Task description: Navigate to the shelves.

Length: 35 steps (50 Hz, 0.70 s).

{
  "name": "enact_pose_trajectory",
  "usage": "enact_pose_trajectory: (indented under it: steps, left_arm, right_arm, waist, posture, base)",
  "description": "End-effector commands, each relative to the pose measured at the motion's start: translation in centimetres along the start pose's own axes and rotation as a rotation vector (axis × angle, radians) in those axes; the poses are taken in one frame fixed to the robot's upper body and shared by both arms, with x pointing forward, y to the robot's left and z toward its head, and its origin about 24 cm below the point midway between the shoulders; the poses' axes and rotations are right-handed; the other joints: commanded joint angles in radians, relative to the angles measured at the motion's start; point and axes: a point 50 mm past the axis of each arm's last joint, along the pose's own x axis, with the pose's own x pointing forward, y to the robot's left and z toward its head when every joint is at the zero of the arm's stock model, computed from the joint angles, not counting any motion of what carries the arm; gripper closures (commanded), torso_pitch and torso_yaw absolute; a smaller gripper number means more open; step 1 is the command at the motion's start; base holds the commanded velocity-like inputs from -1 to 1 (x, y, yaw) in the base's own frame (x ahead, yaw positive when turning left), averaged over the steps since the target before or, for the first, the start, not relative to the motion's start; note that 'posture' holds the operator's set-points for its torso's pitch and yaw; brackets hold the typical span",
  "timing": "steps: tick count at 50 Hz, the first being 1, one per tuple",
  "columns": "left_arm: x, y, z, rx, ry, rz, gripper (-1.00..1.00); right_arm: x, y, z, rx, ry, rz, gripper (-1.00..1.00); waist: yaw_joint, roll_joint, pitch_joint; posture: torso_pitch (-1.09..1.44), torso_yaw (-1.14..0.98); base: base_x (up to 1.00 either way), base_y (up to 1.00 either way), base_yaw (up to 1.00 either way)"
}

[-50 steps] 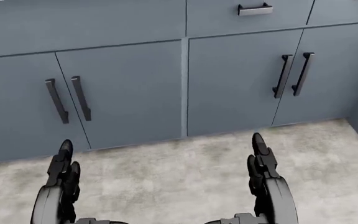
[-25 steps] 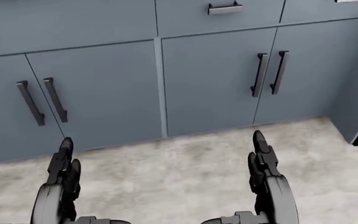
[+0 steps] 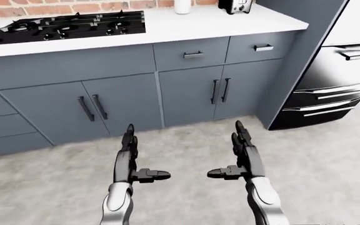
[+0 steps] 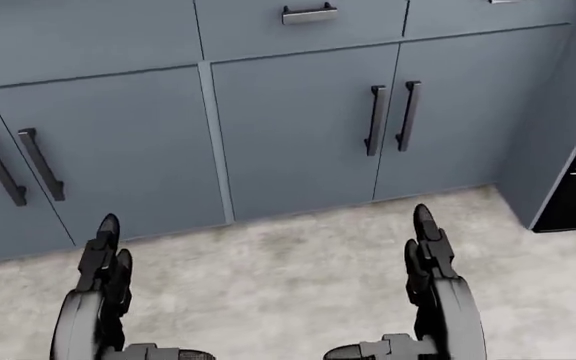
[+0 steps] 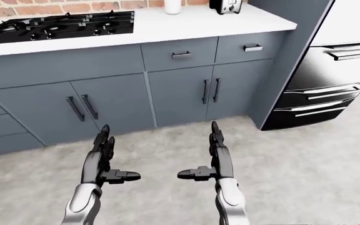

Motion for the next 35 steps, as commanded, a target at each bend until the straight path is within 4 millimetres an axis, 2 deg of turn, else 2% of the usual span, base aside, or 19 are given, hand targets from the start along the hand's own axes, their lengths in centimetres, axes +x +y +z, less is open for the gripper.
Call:
enact_pose_trajectory:
  steps: [1,2,3,5,7,10,11,12,13,14,15,24,26,27,28,29,30,32,35]
  left_arm:
    - [0.28,-0.25,1.45,-0.001,-0.075,-0.008,-1.00]
    - [0.28,-0.25,1.45,-0.001,-0.075,-0.008,-1.00]
    - [0.28,-0.25,1.45,-0.001,-0.075,-0.008,-1.00]
    - [0.28,-0.25,1.45,-0.001,-0.075,-0.008,-1.00]
    - [0.28,-0.25,1.45,-0.001,-0.075,-0.008,-1.00]
    - [0.28,-0.25,1.45,-0.001,-0.075,-0.008,-1.00]
    - [0.28,-0.25,1.45,-0.001,-0.075,-0.008,-1.00]
    - [0.28,-0.25,1.45,-0.001,-0.075,-0.008,-1.00]
    - [0.28,-0.25,1.45,-0.001,-0.075,-0.008,-1.00]
    - [0.28,-0.25,1.45,-0.001,-0.075,-0.008,-1.00]
    - [0.28,-0.25,1.45,-0.001,-0.075,-0.008,-1.00]
    - [0.28,-0.25,1.45,-0.001,-0.075,-0.008,-1.00]
    - [0.28,-0.25,1.45,-0.001,-0.075,-0.008,-1.00]
    - [0.28,-0.25,1.45,-0.001,-0.075,-0.008,-1.00]
    - [0.28,-0.25,1.45,-0.001,-0.075,-0.008,-1.00]
    - [0.28,-0.25,1.45,-0.001,-0.075,-0.008,-1.00]
    - [0.28,-0.25,1.45,-0.001,-0.075,-0.008,-1.00]
    - [0.28,-0.25,1.45,-0.001,-0.075,-0.008,-1.00]
    - [0.28,-0.25,1.45,-0.001,-0.075,-0.008,-1.00]
  right_arm:
    - [0.21,-0.17,1.55,-0.007,-0.080,-0.002,-1.00]
    - [0.20,-0.16,1.57,-0.007,-0.079,-0.002,-1.00]
    - [0.16,-0.12,1.60,-0.009,-0.080,-0.001,-1.00]
    - [0.15,-0.12,1.58,-0.010,-0.080,0.000,-1.00]
    - [0.12,-0.06,1.60,-0.012,-0.081,0.003,-1.00]
    - [0.10,-0.03,1.60,-0.014,-0.081,0.005,-1.00]
    - [0.08,-0.03,1.63,-0.014,-0.082,0.005,-1.00]
    - [0.13,-0.05,1.55,-0.014,-0.081,0.006,-1.00]
    - [0.11,-0.02,1.56,-0.015,-0.082,0.007,-1.00]
    - [0.09,-0.01,1.59,-0.015,-0.082,0.007,-1.00]
    - [0.08,0.00,1.61,-0.015,-0.082,0.007,-1.00]
    - [0.24,-0.04,1.47,-0.017,-0.083,0.010,-1.00]
    - [0.21,-0.02,1.49,-0.017,-0.083,0.010,-1.00]
    - [0.23,-0.02,1.45,-0.018,-0.083,0.010,-1.00]
    - [0.26,-0.03,1.41,-0.018,-0.083,0.010,-1.00]
    - [0.25,-0.02,1.42,-0.018,-0.083,0.010,-1.00]
    - [0.16,0.01,1.51,-0.018,-0.083,0.010,-1.00]
    - [0.11,0.03,1.53,-0.017,-0.082,0.009,-1.00]
    - [0.13,0.01,1.52,-0.015,-0.082,0.008,-1.00]
  waist:
    - [0.003,-0.004,-0.020]
    - [-0.004,0.006,-0.018]
    - [-0.001,0.006,-0.021]
    - [-0.002,-0.001,-0.031]
    - [-0.001,-0.019,-0.028]
    - [0.001,-0.063,-0.023]
    - [0.000,-0.089,-0.027]
    - [-0.003,-0.130,-0.040]
    - [-0.001,-0.142,-0.051]
    - [-0.015,-0.117,-0.032]
    - [-0.010,-0.117,-0.026]
    - [-0.007,-0.028,-0.012]
    - [-0.007,0.005,-0.013]
    - [-0.005,0.034,-0.025]
    - [0.006,-0.010,-0.016]
    - [0.001,0.003,-0.020]
    - [0.001,0.007,-0.023]
    - [0.000,0.002,-0.033]
    - [0.001,-0.026,-0.025]
  posture:
    - [0.00,0.00]
    - [0.00,0.00]
    - [0.00,0.00]
    - [0.00,0.00]
    - [0.00,0.00]
    - [0.00,0.00]
    - [0.00,0.00]
    - [0.00,0.00]
    - [0.00,0.00]
    - [0.00,0.00]
    - [0.00,0.00]
    - [0.00,0.00]
    - [0.00,0.00]
    - [0.00,0.00]
    - [0.00,0.00]
    - [0.00,0.00]
    - [0.00,0.00]
    - [0.00,0.00]
    - [0.00,0.00]
  base:
    - [0.00,-0.33,0.00]
    - [0.00,-0.33,0.00]
    - [0.00,-0.33,0.00]
    - [0.00,-0.33,0.00]
    - [0.00,-0.34,0.00]
    - [0.00,-0.34,0.00]
    - [0.00,-0.34,0.00]
    - [0.00,-0.34,0.00]
    - [0.00,-0.34,0.00]
    - [0.00,-0.34,0.00]
    - [0.00,-0.34,0.00]
    - [0.00,-0.35,0.00]
    - [0.00,-0.35,0.00]
    - [0.00,-0.35,0.00]
    - [0.00,-0.34,0.00]
    - [0.00,-0.34,0.00]
    - [0.00,-0.34,0.00]
    - [0.00,-0.36,0.00]
    - [0.00,-0.35,0.00]
